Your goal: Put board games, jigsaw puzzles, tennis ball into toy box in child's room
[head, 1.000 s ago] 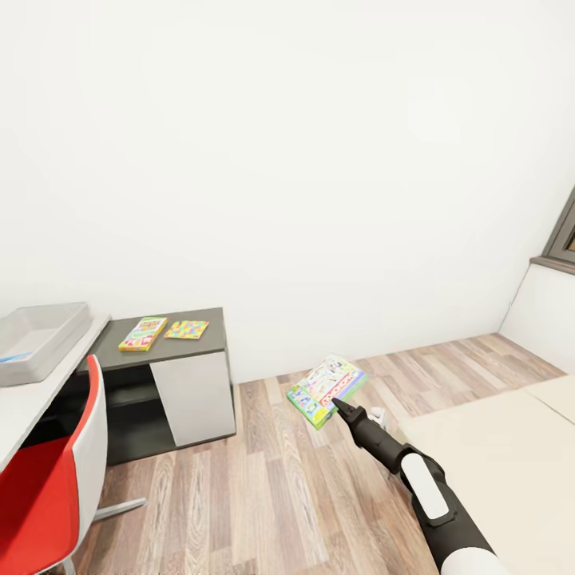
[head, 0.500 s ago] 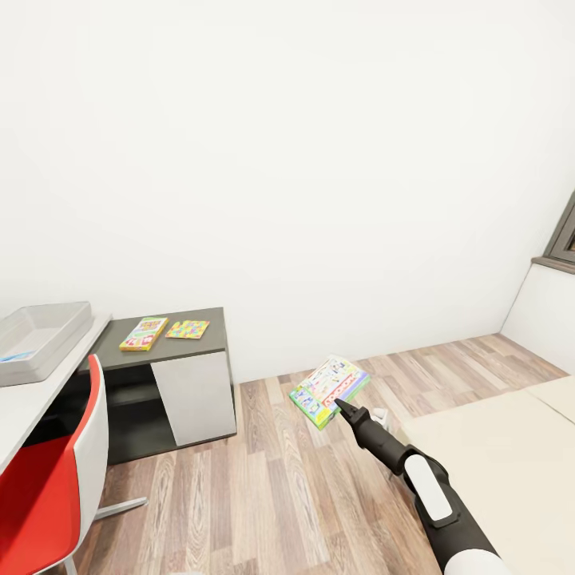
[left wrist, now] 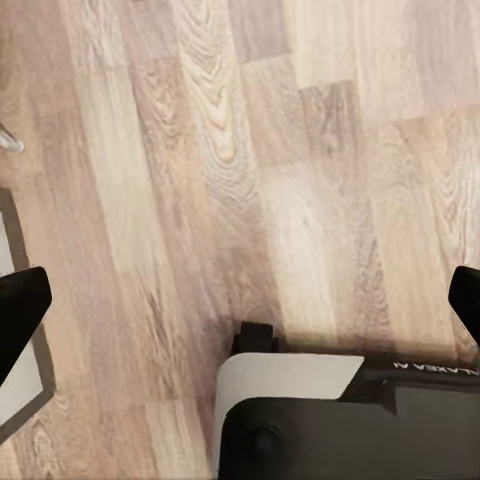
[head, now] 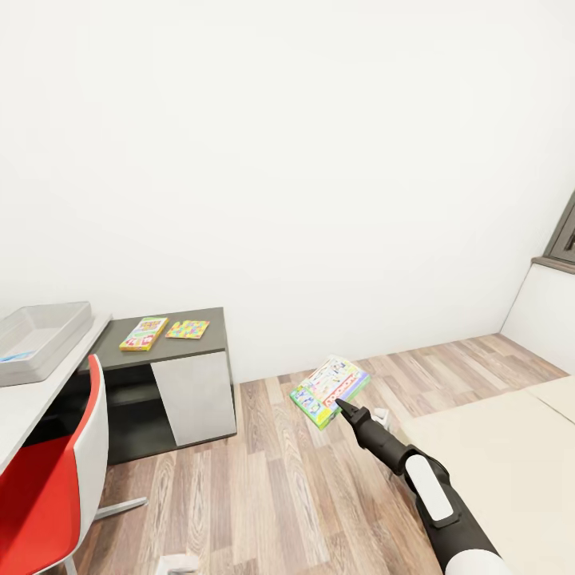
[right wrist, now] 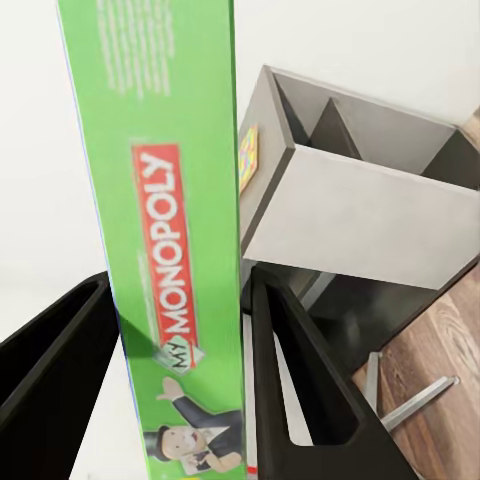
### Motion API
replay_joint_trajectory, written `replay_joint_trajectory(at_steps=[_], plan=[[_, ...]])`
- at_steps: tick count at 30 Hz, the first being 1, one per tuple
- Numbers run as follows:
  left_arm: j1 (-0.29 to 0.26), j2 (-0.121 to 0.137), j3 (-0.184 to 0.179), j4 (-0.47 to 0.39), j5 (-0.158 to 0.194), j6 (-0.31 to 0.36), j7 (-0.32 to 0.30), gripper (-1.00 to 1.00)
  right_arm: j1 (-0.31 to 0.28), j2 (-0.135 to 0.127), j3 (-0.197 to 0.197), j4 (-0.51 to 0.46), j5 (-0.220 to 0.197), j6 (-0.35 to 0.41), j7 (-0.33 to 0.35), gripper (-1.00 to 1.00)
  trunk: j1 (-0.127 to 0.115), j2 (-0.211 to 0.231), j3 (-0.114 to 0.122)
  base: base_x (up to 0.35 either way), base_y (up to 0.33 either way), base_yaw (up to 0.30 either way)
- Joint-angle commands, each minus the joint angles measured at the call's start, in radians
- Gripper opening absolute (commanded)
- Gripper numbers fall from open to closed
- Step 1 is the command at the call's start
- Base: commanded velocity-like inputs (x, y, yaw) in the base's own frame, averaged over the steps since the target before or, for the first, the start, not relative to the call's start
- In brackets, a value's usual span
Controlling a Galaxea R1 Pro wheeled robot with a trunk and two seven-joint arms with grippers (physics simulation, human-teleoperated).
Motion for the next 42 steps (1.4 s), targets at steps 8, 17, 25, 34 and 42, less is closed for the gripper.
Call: replay_joint_trajectory(at_steps=[8, 17, 25, 34, 42], plan=[[-0.008, -0.005, 0.029, -0.433, 0.109, 0.307, 0.004, 1.0, -0.001, -0.024, -0.005, 0.0, -0.006, 0.009, 0.007, -1.0, 0.001, -0.002, -0.002, 0.0, 0.0, 0.0], [-0.146, 0.005, 0.039, -0.743, 0.252, 0.672, -0.009, 1.0, -0.001, -0.023, 0.005, -0.001, -0.005, 0.008, 0.007, -1.0, 0.001, -0.002, -0.002, 0.0, 0.0, 0.0], [-0.27, 0.042, 0.05, -0.953, 0.294, 0.888, -0.091, 1.0, -0.001, -0.023, 0.007, -0.003, -0.005, 0.007, 0.004, -1.0, 0.001, -0.002, -0.002, 0.0, 0.0, 0.0], [-0.346, 0.232, 0.045, -0.98, 0.407, 0.895, -0.265, 1.0, -0.001, -0.023, 0.007, -0.003, -0.005, 0.008, 0.005, -1.0, 0.001, -0.002, -0.002, 0.0, 0.0, 0.049], [-0.359, 0.408, 0.049, -0.972, 0.463, 0.895, -0.52, 1.0, -0.001, -0.024, 0.007, -0.003, -0.005, 0.008, 0.006, -1.0, 0.001, -0.002, -0.002, 0.0, 0.0, 0.202]])
